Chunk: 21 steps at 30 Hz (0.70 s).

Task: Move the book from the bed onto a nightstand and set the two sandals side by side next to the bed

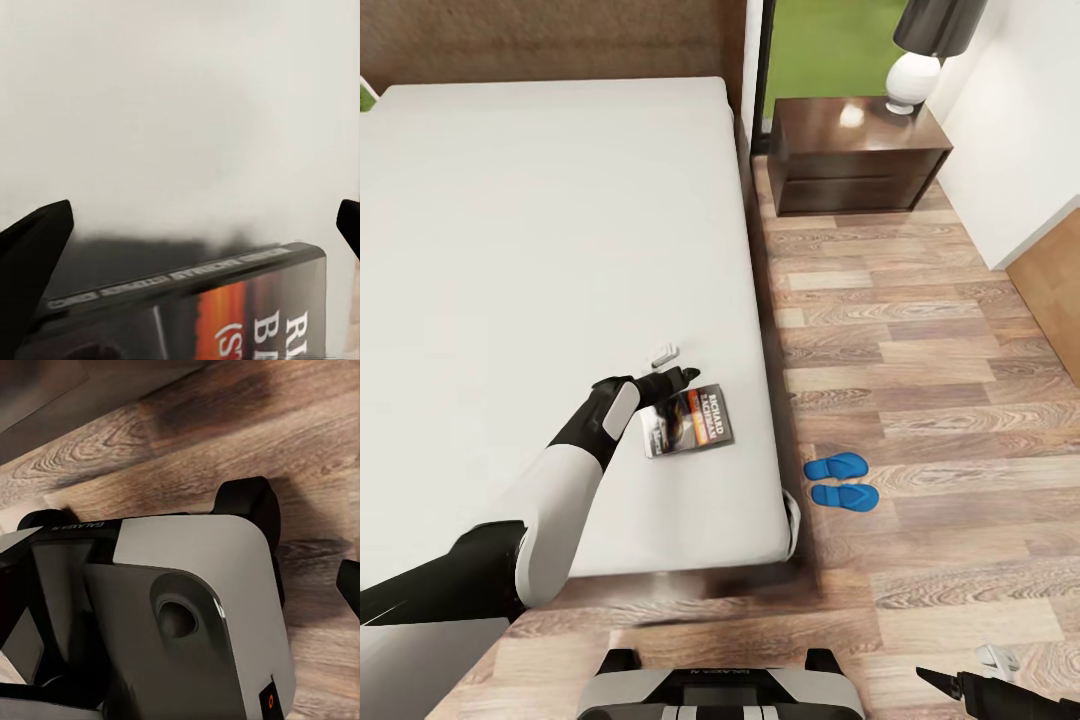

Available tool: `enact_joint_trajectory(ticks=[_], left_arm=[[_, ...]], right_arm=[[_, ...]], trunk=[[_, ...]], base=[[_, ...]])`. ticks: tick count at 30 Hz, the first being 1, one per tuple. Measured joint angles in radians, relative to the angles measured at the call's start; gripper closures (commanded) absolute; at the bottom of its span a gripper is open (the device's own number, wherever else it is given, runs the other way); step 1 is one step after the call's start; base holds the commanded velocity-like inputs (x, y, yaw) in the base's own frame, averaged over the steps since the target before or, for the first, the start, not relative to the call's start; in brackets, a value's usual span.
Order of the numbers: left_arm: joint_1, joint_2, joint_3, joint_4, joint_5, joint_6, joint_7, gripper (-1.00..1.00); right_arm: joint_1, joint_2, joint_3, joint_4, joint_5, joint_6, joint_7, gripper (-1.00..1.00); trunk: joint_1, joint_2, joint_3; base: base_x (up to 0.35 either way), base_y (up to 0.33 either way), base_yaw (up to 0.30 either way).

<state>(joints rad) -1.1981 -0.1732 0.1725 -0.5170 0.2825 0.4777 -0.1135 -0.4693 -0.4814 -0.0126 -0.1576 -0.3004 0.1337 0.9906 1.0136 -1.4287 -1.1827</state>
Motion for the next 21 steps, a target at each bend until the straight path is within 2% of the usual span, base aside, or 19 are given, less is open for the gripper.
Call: enact_joint_trajectory(ticks=[16,21], left_arm=[[0.000,0.000,0.000,0.000,-0.001,0.000,0.000,-1.00],[0.000,0.000,-0.001,0.000,0.000,0.001,0.000,-1.00]], right_arm=[[0.000,0.000,0.000,0.000,0.000,0.000,0.000,-1.00],[0.000,0.000,0.000,0.000,0.000,0.000,0.000,-1.00]], trunk=[[0.000,0.000,0.000],[0.000,0.000,0.000]], base=[[-0.008,0.000,0.000],[-0.135,0.000,0.000]])
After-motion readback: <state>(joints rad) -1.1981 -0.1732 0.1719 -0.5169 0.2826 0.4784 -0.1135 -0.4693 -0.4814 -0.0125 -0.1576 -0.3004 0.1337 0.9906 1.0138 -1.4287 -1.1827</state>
